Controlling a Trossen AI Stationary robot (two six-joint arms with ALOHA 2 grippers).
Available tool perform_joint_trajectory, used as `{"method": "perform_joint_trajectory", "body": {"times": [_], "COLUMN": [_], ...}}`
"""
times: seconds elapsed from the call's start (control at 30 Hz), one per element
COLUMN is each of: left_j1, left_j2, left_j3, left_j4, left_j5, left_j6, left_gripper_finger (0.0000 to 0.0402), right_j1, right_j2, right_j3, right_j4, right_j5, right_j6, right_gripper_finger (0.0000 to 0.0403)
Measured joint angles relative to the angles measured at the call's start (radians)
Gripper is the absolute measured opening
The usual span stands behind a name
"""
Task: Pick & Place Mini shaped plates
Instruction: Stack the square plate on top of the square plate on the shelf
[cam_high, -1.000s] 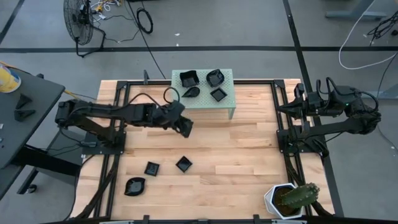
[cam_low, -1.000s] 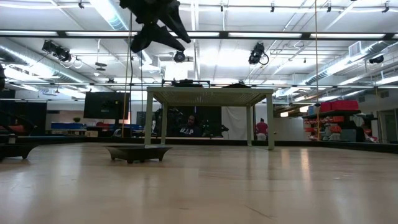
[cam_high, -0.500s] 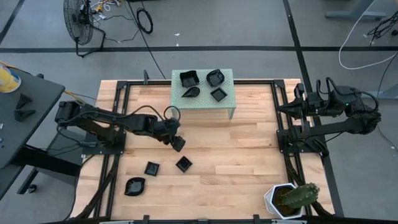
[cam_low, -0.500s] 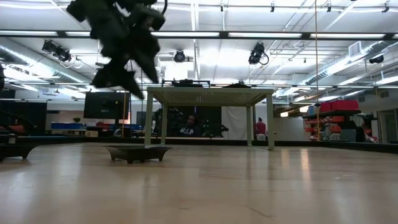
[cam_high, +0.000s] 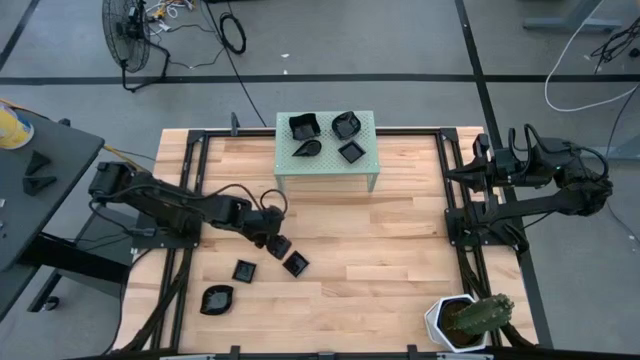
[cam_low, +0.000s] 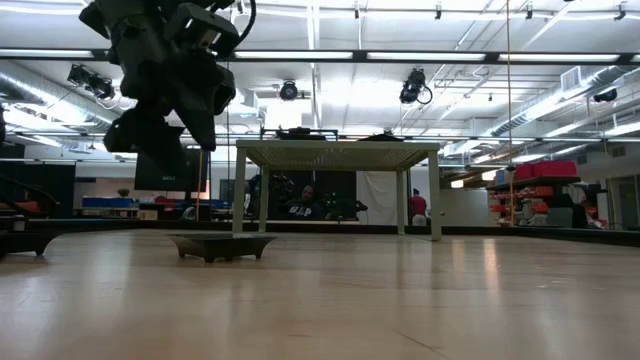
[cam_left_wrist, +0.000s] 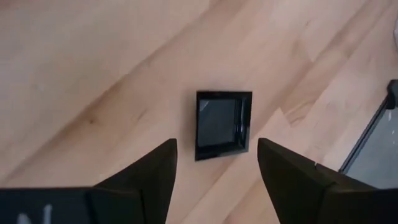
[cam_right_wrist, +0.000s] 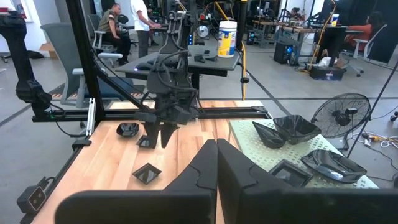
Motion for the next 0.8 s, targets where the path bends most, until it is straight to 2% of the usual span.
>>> {"method": "perform_joint_trajectory", "body": {"times": [0.17,0.5,0.8], "left_j1": [-0.028,-0.032,-0.033], "left_j2": [0.054,0.199,0.294], "left_j3": [0.023,0.166,0.171], "left_j4": [-0.012,-0.069,-0.08], "left_j5": [0.0,0.002,0.001], "left_j6": [-0.047,0.033,0.017], "left_gripper_finger": [0.0216,0.0208,0.0208], "right_j1": [0.0,0.0,0.0], "right_j2": [0.0,0.0,0.0], "right_j3": [0.0,0.0,0.0], "right_j4": [0.0,0.0,0.0], "right_j5": [0.0,0.0,0.0], "right_j6": [0.0,0.0,0.0], "right_gripper_finger": [0.0004,0.0004,0.0004]}}
